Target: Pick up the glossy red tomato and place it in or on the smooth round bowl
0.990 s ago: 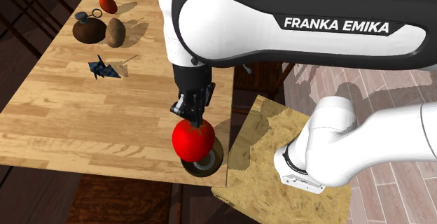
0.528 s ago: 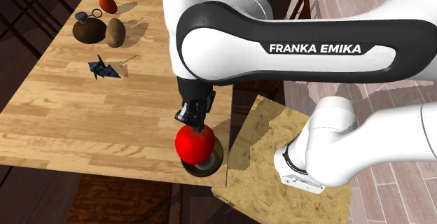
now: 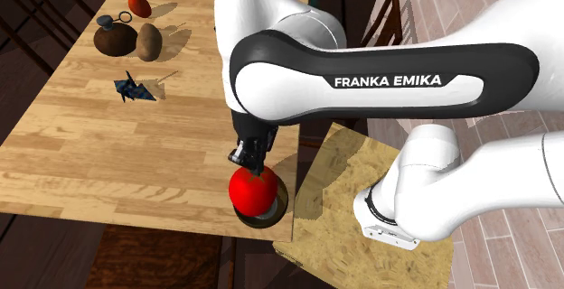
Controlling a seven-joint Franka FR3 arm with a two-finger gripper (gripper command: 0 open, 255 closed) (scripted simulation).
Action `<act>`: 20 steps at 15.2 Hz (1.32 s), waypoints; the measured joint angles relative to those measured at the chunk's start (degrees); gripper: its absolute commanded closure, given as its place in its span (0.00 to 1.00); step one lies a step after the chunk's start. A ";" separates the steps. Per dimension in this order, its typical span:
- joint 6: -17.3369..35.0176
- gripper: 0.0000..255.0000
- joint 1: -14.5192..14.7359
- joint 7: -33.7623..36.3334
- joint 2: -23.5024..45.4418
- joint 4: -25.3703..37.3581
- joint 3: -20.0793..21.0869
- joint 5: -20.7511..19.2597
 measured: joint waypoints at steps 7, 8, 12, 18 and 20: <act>0.08 0.00 -0.01 -0.04 0.01 -0.06 -0.01 0.00; 0.08 0.00 -0.01 -0.04 0.01 -0.06 -0.01 0.00; -1.90 0.00 -0.32 0.04 0.01 1.84 -0.66 -0.59; -6.63 0.00 -0.93 0.35 0.74 7.05 -2.09 -1.83; -6.75 0.00 -0.95 0.34 0.68 7.09 -2.13 -1.87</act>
